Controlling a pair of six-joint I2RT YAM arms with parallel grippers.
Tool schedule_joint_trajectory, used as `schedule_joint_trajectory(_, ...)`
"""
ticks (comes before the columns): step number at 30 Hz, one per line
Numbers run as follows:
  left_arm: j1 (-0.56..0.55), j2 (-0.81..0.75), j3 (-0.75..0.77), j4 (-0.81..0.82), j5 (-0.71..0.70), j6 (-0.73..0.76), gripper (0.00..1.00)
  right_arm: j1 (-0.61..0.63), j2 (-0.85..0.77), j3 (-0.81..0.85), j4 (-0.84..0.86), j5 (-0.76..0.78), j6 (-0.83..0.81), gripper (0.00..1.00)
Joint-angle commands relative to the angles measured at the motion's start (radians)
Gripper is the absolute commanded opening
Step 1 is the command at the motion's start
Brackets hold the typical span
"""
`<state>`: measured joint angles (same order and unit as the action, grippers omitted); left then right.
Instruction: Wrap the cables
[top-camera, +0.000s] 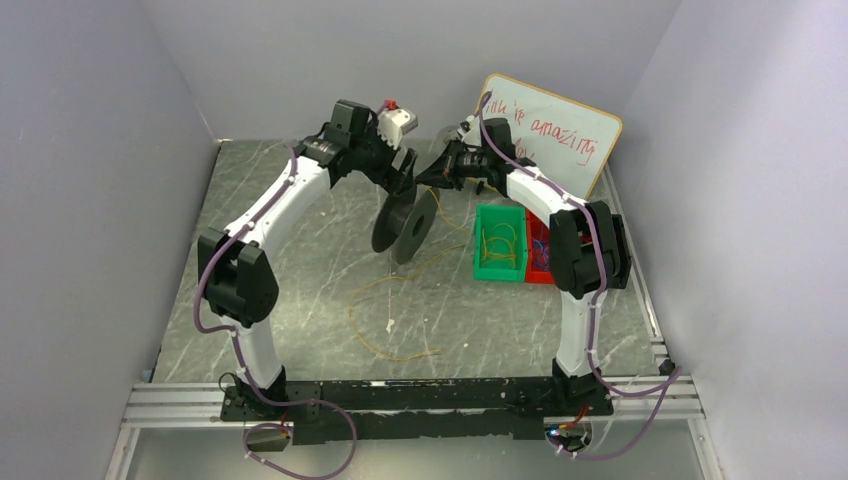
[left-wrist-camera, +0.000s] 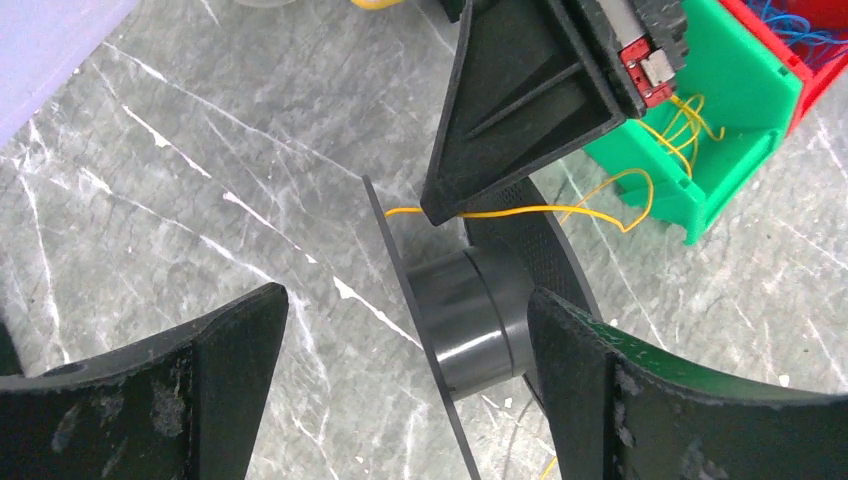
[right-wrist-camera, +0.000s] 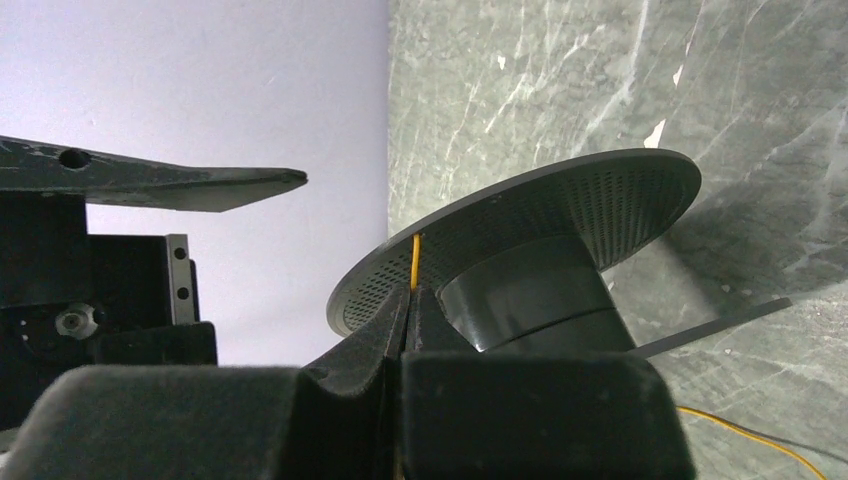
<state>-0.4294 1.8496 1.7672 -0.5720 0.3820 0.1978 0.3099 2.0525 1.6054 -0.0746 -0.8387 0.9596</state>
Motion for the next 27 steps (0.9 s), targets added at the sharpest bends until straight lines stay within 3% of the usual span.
schedule_joint_trajectory(1,0.035,0.005,0.06,-0.005,0.12,-0.005,0.94,0.001,0.008,0.051,0.014,-0.003,-0.016,0.0)
schedule_joint_trajectory(9,0.064,0.062,0.11,0.006,0.18,-0.023,0.94,0.002,0.006,0.05,0.016,-0.004,-0.02,0.0)
schedule_joint_trajectory(19,0.074,0.061,0.058,0.036,0.244,-0.068,0.94,0.009,0.024,0.071,0.006,-0.007,-0.023,0.0)
schedule_joint_trajectory(27,0.08,0.047,0.022,0.052,0.248,-0.097,0.74,0.014,0.022,0.079,-0.005,-0.003,-0.036,0.0)
